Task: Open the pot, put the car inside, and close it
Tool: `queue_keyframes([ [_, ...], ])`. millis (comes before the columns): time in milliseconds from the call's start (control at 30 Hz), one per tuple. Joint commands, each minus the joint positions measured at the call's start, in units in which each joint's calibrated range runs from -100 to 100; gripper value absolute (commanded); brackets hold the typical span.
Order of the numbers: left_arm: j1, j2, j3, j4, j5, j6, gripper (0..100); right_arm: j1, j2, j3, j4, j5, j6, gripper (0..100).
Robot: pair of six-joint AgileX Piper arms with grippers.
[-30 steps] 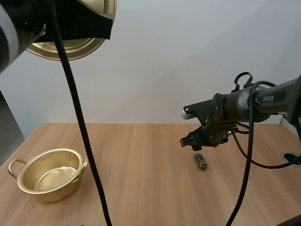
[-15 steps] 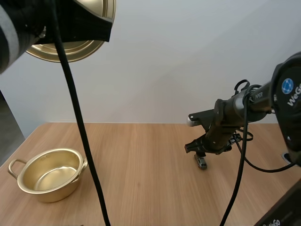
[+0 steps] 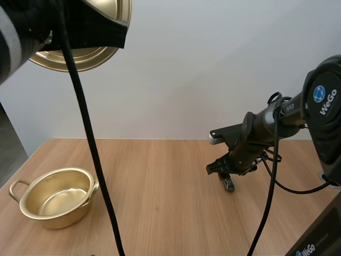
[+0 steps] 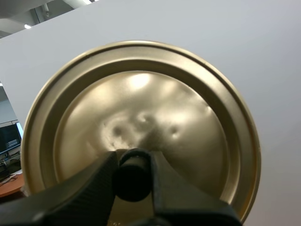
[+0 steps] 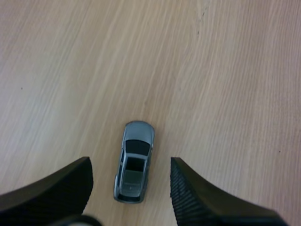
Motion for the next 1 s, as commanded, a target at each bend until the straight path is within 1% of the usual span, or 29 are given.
queue_keyframes([
  [0, 0.00, 0.0, 0.0, 0.1, 0.0, 0.0, 0, 0.0, 0.0, -0.1, 0.0, -1.0, -0.1, 81],
  [133, 0.00, 0.0, 0.0, 0.1, 0.0, 0.0, 0, 0.0, 0.0, -0.3, 0.2, -2.1, -1.5, 81],
  [300, 0.00, 0.0, 0.0, 0.1, 0.0, 0.0, 0, 0.0, 0.0, -0.3, 3.6, -2.7, -4.3, 81],
  [367, 0.00, 0.0, 0.0, 0.1, 0.1, 0.0, 0, 0.0, 0.2, -0.3, 3.8, -2.7, -5.1, 81],
  [600, 0.00, 0.0, 0.0, -0.3, 0.6, 0.0, 0, 0.0, 5.2, -2.6, 3.6, 1.6, -5.0, 81],
  [833, 0.00, 0.0, 0.0, -1.8, 0.6, -0.3, 0, 0.0, 5.2, -2.7, 3.4, 0.2, -4.3, 81],
  [967, 0.00, 0.0, 0.0, -1.5, 0.6, -0.3, 0, 0.0, 7.1, -2.7, 3.4, 0.0, -4.1, 81],
])
